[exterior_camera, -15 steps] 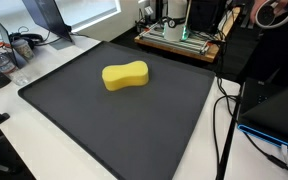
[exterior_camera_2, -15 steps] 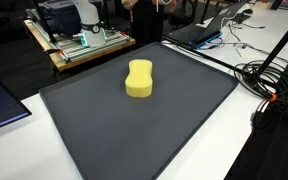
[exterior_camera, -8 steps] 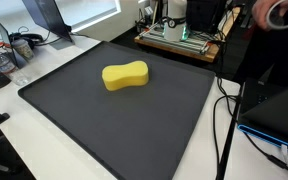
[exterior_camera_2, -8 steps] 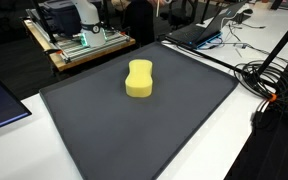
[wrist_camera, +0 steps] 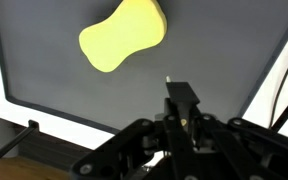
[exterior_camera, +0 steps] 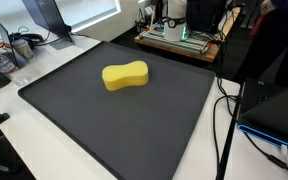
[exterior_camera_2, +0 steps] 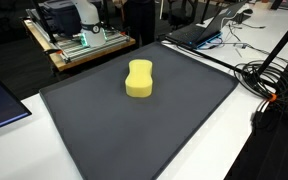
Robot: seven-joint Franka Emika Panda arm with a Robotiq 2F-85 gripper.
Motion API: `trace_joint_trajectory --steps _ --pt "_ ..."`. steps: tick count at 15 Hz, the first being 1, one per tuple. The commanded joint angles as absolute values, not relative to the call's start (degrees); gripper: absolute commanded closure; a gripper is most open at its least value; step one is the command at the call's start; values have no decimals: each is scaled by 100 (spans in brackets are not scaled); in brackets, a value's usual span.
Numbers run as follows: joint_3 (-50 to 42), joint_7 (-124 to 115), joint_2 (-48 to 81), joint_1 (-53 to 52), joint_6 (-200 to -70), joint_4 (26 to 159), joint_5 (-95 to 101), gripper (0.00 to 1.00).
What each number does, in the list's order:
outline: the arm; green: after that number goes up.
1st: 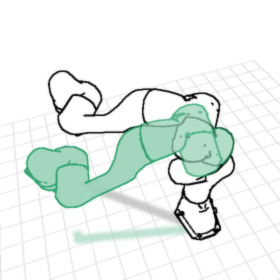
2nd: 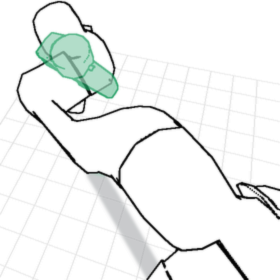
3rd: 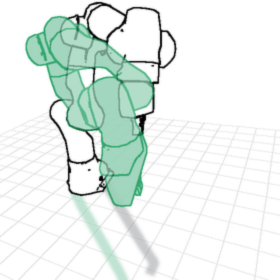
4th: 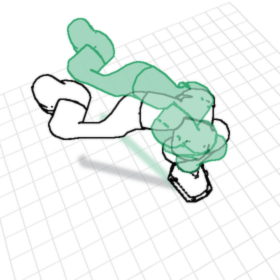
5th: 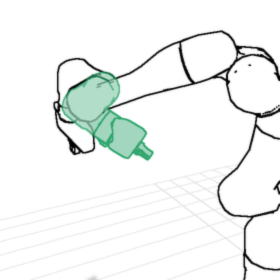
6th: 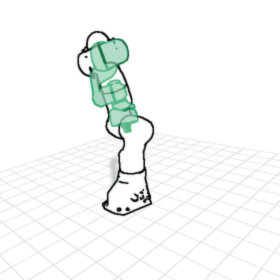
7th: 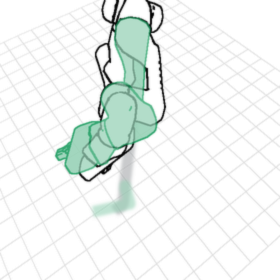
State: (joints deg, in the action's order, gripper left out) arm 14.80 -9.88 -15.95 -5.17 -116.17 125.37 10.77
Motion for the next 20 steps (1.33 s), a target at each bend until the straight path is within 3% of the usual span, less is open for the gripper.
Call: trace_joint_trajectory --steps 1,8,14,20 --pt "1617 -1637 -1163 -608 -11398 12172 1337 97" --pt "2007 -3984 522 -1037 -10561 10875 2149 97" --pt "1434 -5180 2221 -1767 -9354 9131 2374 97" --pt "757 -4958 3291 -1942 -9045 7579 2085 97"
